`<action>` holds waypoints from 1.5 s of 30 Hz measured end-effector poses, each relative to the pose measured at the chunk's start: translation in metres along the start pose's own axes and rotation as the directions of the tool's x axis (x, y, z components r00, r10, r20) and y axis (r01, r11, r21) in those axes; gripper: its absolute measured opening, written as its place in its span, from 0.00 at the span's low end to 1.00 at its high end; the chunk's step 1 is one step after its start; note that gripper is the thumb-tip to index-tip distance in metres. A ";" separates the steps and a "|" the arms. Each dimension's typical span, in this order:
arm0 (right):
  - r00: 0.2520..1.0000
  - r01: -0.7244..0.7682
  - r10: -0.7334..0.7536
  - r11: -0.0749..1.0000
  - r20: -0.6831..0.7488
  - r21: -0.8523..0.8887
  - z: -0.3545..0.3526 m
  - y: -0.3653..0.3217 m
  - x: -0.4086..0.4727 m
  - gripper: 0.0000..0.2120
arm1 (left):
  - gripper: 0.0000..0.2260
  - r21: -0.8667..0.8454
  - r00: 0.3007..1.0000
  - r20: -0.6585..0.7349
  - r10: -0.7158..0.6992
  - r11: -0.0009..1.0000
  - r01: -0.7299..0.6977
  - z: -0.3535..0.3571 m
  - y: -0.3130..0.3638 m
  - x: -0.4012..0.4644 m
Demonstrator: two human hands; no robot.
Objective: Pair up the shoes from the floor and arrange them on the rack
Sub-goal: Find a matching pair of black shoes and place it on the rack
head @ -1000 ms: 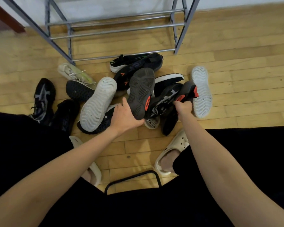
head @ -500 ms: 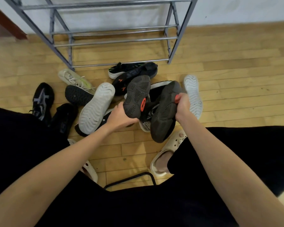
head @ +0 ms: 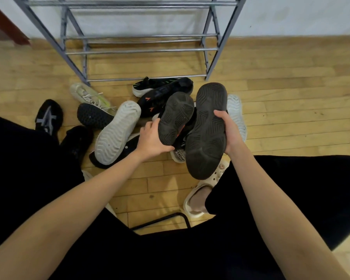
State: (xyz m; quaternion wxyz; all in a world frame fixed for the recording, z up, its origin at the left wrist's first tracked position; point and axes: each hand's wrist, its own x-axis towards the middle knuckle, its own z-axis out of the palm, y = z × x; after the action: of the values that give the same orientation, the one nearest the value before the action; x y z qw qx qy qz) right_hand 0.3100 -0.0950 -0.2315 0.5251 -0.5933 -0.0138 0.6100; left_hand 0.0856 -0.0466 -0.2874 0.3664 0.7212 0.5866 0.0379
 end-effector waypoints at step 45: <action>0.960 0.011 -0.280 0.029 0.003 -1.000 0.100 0.109 0.036 0.21 | 0.14 -0.820 0.916 0.333 -0.224 -0.548 0.164 -0.086 -0.036 0.002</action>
State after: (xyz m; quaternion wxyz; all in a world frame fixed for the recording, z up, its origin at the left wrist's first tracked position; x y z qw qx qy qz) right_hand 0.1769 -0.0596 -0.2972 0.0281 -0.8415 -0.4398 0.3126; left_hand 0.0153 -0.0020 -0.2458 0.7887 -0.0912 0.4000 0.4579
